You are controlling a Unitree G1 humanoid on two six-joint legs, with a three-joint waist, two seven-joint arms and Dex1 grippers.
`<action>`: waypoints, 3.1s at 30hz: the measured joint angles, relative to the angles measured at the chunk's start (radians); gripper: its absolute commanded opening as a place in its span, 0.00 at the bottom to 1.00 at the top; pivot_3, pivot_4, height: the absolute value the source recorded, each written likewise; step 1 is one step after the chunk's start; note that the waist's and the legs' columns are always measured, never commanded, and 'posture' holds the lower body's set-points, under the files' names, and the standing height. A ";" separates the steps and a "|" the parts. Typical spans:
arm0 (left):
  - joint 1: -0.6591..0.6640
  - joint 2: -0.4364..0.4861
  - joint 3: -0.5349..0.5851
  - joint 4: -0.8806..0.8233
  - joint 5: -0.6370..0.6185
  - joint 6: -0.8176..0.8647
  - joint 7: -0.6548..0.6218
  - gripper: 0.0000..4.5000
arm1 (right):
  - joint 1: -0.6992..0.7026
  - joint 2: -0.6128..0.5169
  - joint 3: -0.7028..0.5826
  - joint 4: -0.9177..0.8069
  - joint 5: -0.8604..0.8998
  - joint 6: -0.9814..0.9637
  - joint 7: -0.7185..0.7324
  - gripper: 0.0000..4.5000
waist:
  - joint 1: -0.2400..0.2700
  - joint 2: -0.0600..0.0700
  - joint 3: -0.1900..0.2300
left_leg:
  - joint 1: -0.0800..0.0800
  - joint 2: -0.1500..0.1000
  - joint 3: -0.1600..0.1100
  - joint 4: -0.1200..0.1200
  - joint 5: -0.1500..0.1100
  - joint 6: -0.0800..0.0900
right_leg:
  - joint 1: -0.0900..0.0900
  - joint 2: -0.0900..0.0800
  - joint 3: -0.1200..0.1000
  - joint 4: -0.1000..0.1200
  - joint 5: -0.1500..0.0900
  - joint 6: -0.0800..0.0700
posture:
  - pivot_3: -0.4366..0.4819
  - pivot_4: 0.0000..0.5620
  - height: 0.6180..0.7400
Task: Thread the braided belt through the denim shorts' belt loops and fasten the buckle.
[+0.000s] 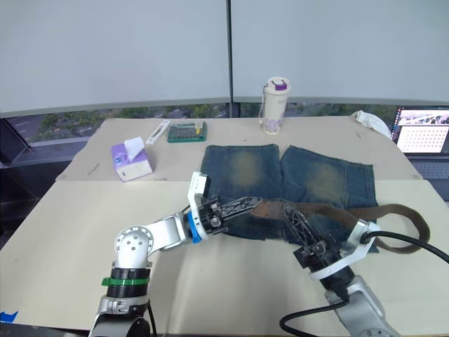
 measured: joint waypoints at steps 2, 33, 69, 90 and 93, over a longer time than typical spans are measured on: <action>0.000 0.004 -0.007 0.000 0.003 -0.006 -0.002 0.00 | 0.002 -0.007 0.000 0.000 -0.001 -0.001 0.000 0.01 | 0.000 0.000 0.000 | 0.000 0.000 0.000 0.000 0.000 0.000 | 0.000 0.000 0.000 0.000 0.000 0.000 | 0.48 0.27 1.00; -0.063 0.365 -0.425 -0.017 0.852 -0.818 -0.508 0.96 | -0.254 -0.559 -0.286 0.645 -0.156 0.257 -0.042 0.00 | 0.003 -0.004 0.003 | 0.000 0.009 0.015 -0.001 -0.003 0.006 | 0.001 0.005 0.011 -0.003 0.001 0.001 | 0.48 0.27 1.00; -0.039 0.340 -0.427 -0.018 0.877 -0.816 -0.525 0.96 | -0.563 -0.345 -0.110 0.872 -0.529 0.253 0.108 0.00 | -0.004 -0.002 0.002 | 0.002 0.012 0.015 -0.001 -0.004 0.004 | 0.000 0.008 0.012 -0.002 0.002 0.000 | 0.48 0.27 1.00; -0.148 -0.027 -0.295 0.207 0.706 -0.557 -0.364 0.96 | -0.447 -0.207 -0.337 0.677 -0.054 0.497 0.036 0.00 | -0.004 -0.003 0.002 | 0.001 0.012 0.015 0.000 -0.004 0.005 | 0.000 0.010 0.012 -0.002 0.002 0.000 | 0.48 0.27 1.00; -0.188 -0.092 -0.258 0.296 0.686 -0.525 -0.323 0.96 | -0.446 -0.204 -0.339 0.674 -0.015 0.496 0.036 0.00 | -0.003 -0.003 0.002 | 0.001 0.012 0.015 0.000 -0.004 0.005 | 0.000 0.010 0.012 -0.002 0.002 0.000 | 0.48 0.27 1.00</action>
